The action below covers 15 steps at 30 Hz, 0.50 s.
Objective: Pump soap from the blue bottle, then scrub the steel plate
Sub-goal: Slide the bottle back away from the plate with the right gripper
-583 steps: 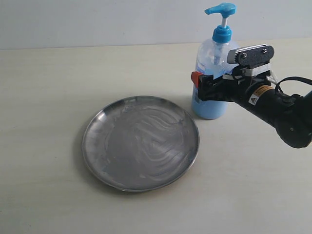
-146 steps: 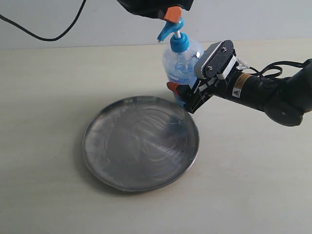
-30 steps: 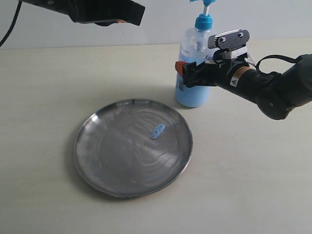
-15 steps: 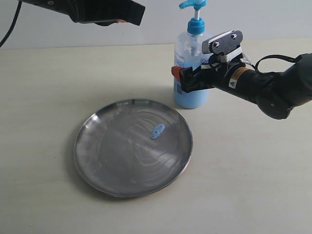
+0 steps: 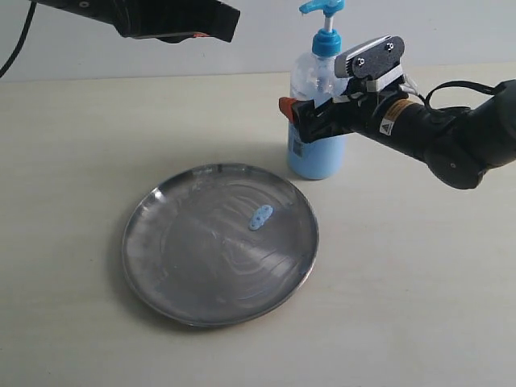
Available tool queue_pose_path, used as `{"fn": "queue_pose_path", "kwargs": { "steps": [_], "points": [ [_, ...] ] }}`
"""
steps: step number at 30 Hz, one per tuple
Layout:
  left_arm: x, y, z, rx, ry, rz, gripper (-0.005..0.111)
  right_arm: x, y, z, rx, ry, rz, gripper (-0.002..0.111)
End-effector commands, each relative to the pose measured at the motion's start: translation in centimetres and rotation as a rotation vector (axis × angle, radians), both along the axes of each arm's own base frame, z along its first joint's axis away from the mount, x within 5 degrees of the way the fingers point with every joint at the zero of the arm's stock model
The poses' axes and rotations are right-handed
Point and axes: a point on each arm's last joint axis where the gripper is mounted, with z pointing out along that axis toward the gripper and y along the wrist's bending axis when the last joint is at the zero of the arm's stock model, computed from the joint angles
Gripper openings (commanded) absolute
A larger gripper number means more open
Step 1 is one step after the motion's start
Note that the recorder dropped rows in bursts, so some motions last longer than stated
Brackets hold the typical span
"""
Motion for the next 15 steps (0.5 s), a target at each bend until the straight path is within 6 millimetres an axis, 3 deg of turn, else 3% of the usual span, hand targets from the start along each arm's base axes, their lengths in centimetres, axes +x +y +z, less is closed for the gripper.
{"fn": "queue_pose_path", "kwargs": {
  "steps": [1, 6, 15],
  "points": [
    [0.0, 0.2, 0.3, -0.015, -0.009, 0.008, 0.0, -0.2, 0.1, 1.6, -0.034, -0.02, 0.024, 0.105],
    [0.0, 0.2, 0.3, -0.014, -0.007, 0.008, 0.0, -0.6, -0.2, 2.5, -0.062, 0.102, 0.004, 0.105],
    [-0.1, 0.1, 0.3, -0.015, -0.008, 0.007, 0.0, -1.7, 0.0, 5.1, -0.064, 0.16, 0.055, 0.105]
  ]
}}
